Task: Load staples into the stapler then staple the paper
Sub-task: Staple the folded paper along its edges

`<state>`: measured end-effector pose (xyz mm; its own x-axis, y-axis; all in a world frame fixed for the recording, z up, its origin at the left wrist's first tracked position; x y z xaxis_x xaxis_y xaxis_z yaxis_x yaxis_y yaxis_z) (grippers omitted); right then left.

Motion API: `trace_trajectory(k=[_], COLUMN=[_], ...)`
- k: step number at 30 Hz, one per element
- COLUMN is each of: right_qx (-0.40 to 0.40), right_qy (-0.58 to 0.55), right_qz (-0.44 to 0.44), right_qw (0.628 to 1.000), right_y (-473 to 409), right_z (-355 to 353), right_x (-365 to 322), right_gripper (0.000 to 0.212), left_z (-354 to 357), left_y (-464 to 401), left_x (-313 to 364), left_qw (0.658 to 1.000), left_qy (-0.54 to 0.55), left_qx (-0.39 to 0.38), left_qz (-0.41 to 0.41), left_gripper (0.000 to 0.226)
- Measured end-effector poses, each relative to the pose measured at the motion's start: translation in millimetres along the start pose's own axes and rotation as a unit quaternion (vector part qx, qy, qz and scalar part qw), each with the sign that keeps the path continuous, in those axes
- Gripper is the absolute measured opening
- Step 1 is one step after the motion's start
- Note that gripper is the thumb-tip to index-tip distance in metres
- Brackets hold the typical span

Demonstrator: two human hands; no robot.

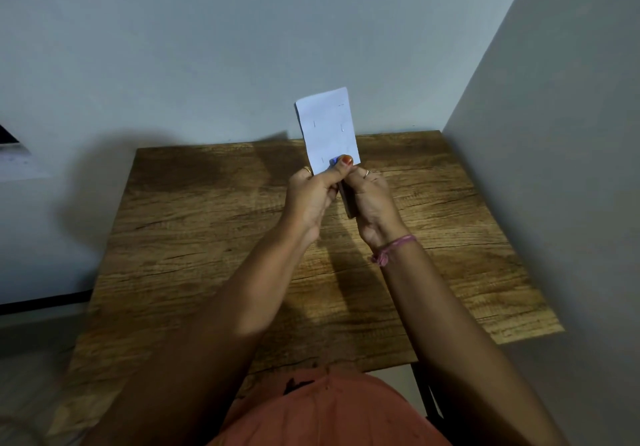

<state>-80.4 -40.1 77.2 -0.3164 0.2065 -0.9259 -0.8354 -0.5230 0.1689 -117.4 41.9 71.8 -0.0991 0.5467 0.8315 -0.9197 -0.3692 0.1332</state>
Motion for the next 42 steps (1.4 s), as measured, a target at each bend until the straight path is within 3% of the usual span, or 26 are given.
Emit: trace_trajectory(k=[3, 7, 13, 21, 26, 32, 35, 42], right_qx=[-0.015, -0.047, -0.075, -0.101, -0.043, 0.031, 0.087, 0.146], right_qy=[0.002, -0.015, 0.017, 0.025, 0.007, 0.160, 0.278, 0.381], right_qz=[0.007, 0.015, 0.065, 0.131, 0.126, 0.083, 0.071, -0.007], right_qw=[1.000, 0.999, 0.995, 0.986, 0.991, 0.983, 0.954, 0.913], right_y=[1, 2, 0, -2, -4, -22, -29, -27], right_z=[-2, 0, -6, -16, -33, -54, -63, -56], right_x=[1, -2, 5, 29, 39, 64, 81, 102], right_gripper=[0.031, 0.033, 0.023, 0.052, 0.011, 0.017, 0.036, 0.043], left_z=[-5, -15, -40, -58, -75, -110, -134, -177], left_y=[2, 6, 12, 16, 17, 22, 27, 31], left_x=[5, 8, 11, 15, 15, 10, 4, -14], left_qw=[0.999, 0.997, 0.998, 0.991, 0.989, 0.979, 0.968, 0.937], left_qy=[-0.007, 0.035, -0.034, -0.062, -0.043, -0.075, -0.112, -0.242], left_qx=[-0.050, -0.072, 0.025, 0.090, 0.119, 0.179, 0.223, 0.254], left_qz=[-0.010, 0.002, 0.045, 0.080, 0.076, 0.058, 0.035, -0.006], left_gripper=[0.025, 0.014, 0.015, 0.013, 0.015, 0.024, 0.024, 0.023])
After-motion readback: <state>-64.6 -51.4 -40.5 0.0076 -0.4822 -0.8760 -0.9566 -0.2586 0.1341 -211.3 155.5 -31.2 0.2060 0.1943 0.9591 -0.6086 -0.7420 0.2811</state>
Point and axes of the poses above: each hand's wrist, its own y-axis away from the middle knuckle, its own z-axis out of the palm, x = y × z, the point moved 3 cm from there along -y, towards the middle knuckle, and after that the axes turned 8 degrees about -x, right-handed, at the moved point
